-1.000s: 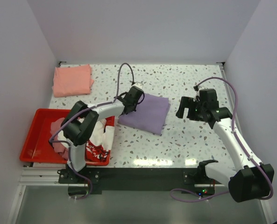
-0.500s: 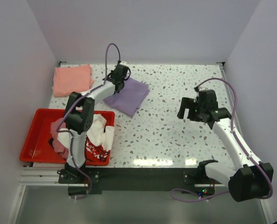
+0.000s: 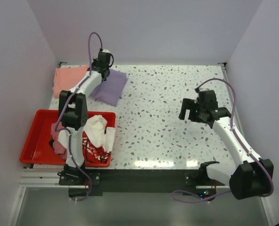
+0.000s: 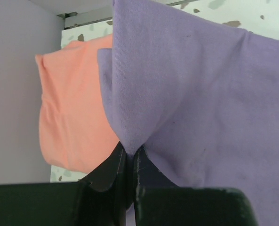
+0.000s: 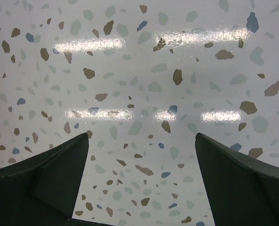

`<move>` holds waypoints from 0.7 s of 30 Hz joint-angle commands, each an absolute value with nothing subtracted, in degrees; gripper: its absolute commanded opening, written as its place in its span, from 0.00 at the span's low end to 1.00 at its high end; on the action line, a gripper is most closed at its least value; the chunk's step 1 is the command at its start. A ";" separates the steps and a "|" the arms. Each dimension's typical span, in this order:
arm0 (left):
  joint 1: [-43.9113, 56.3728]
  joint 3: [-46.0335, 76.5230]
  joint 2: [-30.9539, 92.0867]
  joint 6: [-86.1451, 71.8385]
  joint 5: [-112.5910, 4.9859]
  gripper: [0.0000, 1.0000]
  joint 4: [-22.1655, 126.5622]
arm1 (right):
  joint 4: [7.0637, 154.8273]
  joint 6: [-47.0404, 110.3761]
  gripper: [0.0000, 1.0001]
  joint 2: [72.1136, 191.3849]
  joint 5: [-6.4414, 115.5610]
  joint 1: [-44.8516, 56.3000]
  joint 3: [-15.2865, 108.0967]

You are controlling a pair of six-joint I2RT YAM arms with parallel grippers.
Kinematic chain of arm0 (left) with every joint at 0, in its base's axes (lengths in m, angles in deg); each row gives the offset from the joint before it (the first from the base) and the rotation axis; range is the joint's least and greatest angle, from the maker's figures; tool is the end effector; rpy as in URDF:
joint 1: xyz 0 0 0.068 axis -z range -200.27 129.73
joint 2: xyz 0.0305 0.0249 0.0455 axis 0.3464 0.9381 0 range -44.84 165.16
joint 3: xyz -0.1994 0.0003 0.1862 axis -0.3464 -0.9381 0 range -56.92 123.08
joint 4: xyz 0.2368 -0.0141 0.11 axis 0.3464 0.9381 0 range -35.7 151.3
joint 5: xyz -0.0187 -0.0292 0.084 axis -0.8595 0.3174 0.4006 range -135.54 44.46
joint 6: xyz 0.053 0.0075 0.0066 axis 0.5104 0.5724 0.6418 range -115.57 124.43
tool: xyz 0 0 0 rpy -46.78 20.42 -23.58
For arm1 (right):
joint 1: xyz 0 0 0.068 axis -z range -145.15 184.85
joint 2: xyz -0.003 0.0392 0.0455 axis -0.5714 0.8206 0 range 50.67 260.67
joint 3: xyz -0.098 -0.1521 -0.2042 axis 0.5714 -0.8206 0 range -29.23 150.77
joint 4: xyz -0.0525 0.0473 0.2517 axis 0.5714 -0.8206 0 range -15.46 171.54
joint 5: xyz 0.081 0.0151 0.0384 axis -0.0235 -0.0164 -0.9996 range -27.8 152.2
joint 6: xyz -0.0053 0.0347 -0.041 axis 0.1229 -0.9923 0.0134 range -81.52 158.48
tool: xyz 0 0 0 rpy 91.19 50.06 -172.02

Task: Fold and stack the t-shirts
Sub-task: Neatly place the folded tshirt to the corner

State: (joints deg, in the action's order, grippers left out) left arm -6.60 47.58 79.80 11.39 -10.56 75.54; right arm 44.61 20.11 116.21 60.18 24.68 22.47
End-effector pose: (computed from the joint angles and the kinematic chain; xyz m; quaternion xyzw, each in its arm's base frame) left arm 0.4889 -0.0978 0.2345 0.0339 0.8773 0.2504 0.4080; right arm 0.2283 0.0422 0.2685 0.0614 0.9398 0.0989 0.3212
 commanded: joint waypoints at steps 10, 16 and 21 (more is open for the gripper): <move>-9.90 55.57 77.94 15.85 -5.12 0.00 74.78 | 46.12 20.11 0.99 117.55 61.85 24.74 22.98; -9.90 59.09 77.33 17.96 -4.06 0.00 75.05 | 46.03 20.11 0.99 117.73 62.02 24.83 22.98; -9.90 59.88 76.19 19.89 -3.00 0.00 74.25 | 45.95 20.11 0.99 117.82 62.02 24.74 22.98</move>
